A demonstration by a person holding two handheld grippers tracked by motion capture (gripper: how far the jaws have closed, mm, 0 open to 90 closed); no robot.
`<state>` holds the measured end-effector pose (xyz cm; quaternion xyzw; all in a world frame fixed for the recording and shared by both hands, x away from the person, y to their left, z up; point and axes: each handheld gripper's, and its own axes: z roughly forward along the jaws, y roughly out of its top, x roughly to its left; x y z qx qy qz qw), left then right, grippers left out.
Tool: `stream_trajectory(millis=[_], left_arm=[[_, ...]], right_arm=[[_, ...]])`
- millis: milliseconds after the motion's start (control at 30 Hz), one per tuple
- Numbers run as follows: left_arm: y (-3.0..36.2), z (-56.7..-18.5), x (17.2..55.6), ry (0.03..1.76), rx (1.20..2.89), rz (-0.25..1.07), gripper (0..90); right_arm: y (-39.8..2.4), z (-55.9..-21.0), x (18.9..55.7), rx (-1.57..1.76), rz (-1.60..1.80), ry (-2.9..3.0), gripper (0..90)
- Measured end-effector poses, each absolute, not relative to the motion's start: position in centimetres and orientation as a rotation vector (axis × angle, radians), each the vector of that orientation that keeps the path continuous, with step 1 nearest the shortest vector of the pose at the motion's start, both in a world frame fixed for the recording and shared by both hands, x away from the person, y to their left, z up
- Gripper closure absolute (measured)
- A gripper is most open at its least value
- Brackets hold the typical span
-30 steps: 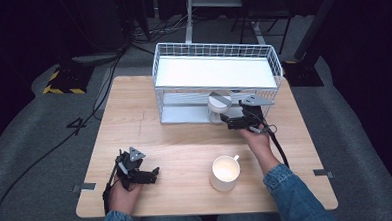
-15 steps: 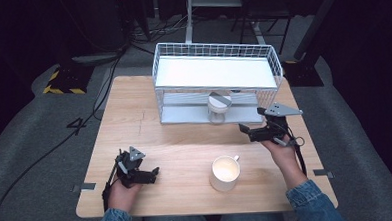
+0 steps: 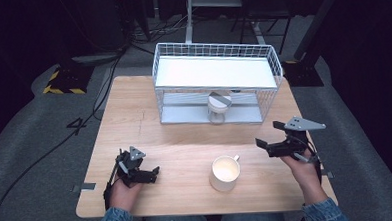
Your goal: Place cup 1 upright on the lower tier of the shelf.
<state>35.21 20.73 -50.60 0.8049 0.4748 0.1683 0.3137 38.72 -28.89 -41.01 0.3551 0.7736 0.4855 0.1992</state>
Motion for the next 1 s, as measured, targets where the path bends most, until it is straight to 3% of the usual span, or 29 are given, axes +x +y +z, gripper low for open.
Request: stream_trajectory(millis=[567,1000], left_arm=[[20.7,-50.6,35.3,1.252,2.116,0.438,0.2],[20.5,-50.6,35.3,1.271,2.111,0.445,0.1]], right_arm=[[-35.2,-45.4,36.3,1.139,1.182,2.174,1.9],[-35.2,-49.5,36.5,1.246,0.992,2.289,1.1]])
